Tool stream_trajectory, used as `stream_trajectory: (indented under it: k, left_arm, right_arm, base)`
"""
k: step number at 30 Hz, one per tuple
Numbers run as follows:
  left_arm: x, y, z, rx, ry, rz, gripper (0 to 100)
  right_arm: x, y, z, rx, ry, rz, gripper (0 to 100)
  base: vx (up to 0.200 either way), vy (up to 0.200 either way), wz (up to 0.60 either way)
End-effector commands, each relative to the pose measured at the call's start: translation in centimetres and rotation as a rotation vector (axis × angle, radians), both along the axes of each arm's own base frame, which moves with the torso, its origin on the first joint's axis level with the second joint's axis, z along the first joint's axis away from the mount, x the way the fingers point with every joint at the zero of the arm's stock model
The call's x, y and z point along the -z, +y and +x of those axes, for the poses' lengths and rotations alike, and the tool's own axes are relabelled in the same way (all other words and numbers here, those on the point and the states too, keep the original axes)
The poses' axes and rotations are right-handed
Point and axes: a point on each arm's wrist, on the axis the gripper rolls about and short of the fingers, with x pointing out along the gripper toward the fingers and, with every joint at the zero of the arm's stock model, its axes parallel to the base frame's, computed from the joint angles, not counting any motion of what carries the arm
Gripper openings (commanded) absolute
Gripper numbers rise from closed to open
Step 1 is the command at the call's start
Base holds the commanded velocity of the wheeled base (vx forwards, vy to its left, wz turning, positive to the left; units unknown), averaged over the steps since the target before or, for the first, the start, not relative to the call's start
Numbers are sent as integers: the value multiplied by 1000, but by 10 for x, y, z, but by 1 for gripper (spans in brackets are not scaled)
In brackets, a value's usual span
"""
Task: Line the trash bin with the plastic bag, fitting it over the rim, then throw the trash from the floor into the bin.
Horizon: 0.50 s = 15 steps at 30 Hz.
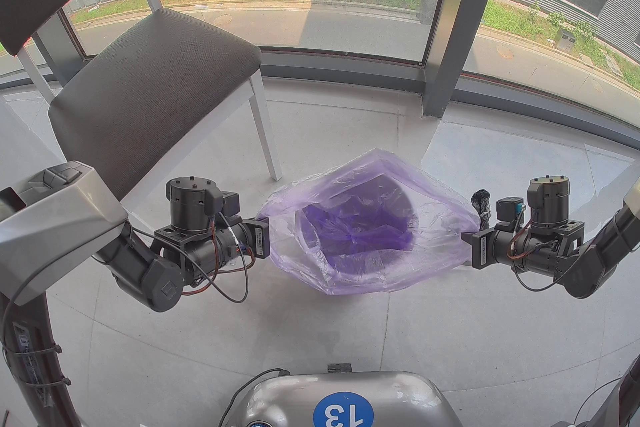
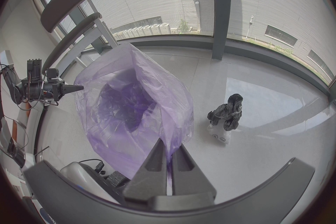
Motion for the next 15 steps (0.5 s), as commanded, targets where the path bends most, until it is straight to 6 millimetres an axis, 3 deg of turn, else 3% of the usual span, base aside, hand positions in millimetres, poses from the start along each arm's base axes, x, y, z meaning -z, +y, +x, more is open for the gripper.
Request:
stream_trajectory:
  k: [1, 15]
  left_arm:
    - [-6, 3, -19, 12, 9, 2, 0]
    - [-10, 14, -62, 31, 43, 7, 0]
  right_arm:
    - [-3, -4, -16, -4, 6, -6, 0]
    - [-9, -11, -56, -16, 22, -12, 0]
  base:
    - [0, 0, 0]
    - [0, 0, 0]
